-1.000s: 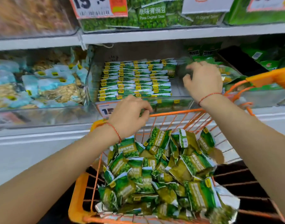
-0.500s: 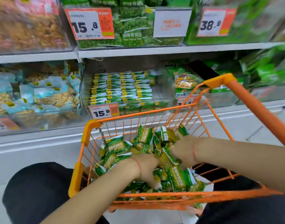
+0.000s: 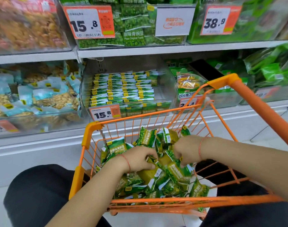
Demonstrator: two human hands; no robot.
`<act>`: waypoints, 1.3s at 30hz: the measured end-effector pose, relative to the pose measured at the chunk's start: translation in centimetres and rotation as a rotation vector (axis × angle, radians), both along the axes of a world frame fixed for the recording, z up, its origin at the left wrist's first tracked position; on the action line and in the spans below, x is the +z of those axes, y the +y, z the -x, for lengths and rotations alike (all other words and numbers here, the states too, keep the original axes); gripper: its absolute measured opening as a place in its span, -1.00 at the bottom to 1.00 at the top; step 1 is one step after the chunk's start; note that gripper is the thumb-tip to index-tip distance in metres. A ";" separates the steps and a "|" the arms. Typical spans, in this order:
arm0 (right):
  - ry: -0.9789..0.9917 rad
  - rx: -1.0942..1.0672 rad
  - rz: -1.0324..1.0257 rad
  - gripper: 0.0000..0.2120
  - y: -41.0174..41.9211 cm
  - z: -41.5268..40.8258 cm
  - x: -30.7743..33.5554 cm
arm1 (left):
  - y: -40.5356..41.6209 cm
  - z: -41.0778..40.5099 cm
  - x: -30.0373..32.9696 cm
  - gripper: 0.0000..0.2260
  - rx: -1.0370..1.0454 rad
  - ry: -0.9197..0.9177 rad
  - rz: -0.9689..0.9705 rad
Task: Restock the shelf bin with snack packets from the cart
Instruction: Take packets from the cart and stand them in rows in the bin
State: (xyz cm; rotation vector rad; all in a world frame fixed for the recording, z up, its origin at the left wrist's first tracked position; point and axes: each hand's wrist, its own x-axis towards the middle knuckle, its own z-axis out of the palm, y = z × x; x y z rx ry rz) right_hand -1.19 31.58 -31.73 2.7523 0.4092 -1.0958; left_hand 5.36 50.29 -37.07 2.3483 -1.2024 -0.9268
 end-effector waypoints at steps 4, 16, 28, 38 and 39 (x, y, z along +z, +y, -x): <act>-0.133 -0.170 -0.154 -0.67 -0.9 -1.0 2.7 | 0.6 -0.8 0.4 -0.77 0.105 0.073 0.088; -0.213 -0.942 -0.820 -0.77 -1.1 -1.6 5.9 | 1.4 -1.0 3.2 -0.91 0.833 -0.096 0.971; 0.127 -1.261 -1.465 -0.64 1.0 -1.2 5.5 | -0.3 2.1 3.4 -0.80 0.423 -0.463 1.049; 0.166 -1.192 -1.511 -0.71 0.9 -1.3 5.9 | -0.3 1.9 3.0 -0.69 0.412 -0.429 0.935; 0.167 -1.227 -1.522 -0.74 0.8 -1.3 5.8 | -0.3 2.1 3.3 -0.68 0.475 -0.340 0.953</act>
